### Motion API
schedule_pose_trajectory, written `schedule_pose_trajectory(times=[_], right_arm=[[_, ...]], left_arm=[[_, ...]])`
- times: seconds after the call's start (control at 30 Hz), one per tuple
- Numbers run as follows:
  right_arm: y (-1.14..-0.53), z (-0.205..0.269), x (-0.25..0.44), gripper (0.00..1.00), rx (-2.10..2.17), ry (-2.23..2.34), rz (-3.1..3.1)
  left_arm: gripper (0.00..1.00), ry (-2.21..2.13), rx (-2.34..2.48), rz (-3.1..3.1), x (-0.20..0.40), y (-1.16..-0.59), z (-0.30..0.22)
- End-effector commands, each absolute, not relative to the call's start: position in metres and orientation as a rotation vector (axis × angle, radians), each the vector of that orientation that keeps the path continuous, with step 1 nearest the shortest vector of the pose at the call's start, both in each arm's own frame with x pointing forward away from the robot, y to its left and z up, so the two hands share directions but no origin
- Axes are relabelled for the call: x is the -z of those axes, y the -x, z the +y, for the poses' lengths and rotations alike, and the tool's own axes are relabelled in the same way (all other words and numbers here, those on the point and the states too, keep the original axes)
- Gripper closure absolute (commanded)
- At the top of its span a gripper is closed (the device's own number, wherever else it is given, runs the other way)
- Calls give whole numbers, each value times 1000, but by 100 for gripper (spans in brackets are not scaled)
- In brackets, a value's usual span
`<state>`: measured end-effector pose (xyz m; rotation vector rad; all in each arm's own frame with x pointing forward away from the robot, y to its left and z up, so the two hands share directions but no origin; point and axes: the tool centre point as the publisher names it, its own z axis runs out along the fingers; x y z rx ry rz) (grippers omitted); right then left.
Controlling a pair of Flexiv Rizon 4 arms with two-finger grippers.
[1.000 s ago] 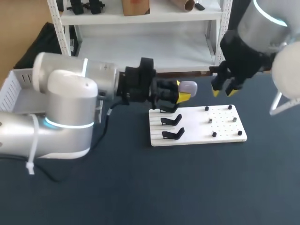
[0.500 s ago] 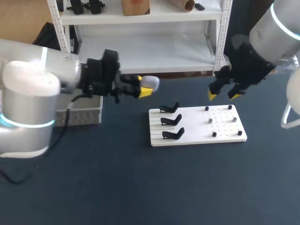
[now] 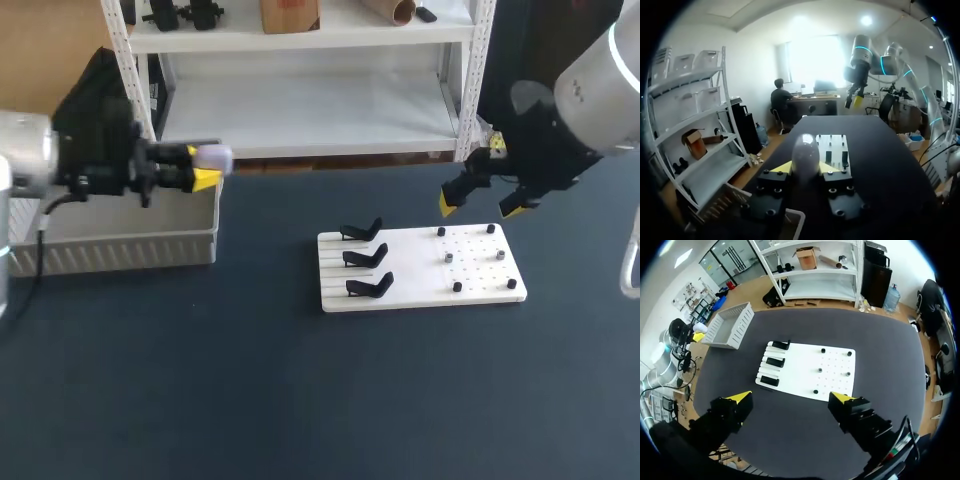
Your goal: Pick up each earbud case from the left stands, insert the matching earbuds, close the lid, and place the case in the box.
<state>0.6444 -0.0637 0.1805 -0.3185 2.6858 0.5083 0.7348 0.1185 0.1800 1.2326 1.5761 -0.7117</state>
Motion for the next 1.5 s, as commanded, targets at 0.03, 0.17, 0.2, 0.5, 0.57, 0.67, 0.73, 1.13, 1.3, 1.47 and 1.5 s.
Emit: schedule_pose_trajectory(times=[0.03,0.17,0.2,0.5,0.57,0.67,0.73,1.13,1.3,1.47,1.5], right_arm=[[-641,-64,-180,0,-501,310,2675],[-641,-64,-180,0,-501,310,2675],[-641,-64,-180,0,-501,310,2675],[-641,-64,-180,0,-501,310,2675],[-641,-64,-180,0,-501,310,2675],[-641,-64,-180,0,-501,310,2675],[-641,-64,-180,0,-501,310,2675],[-641,-64,-180,0,-501,310,2675],[-641,-64,-180,0,-501,310,2675],[-641,-64,-180,0,-501,310,2675],[-641,-64,-180,0,-501,310,2675]], left_arm=[[100,-1203,688,1582,-179,-734,159],[100,-1186,653,1616,-174,-747,178],[100,-1188,643,1642,-171,-752,183],[100,-1150,611,1730,-129,-791,216],[100,-1122,591,1797,-116,-798,223],[100,-1094,615,1832,-96,-806,229],[100,-1082,631,1853,-84,-810,231],[0,-1056,655,1880,-79,-814,235],[0,-1080,675,1855,-113,-803,225],[0,-1086,697,1904,-146,-774,197],[0,-1078,692,1941,-150,-768,192]])
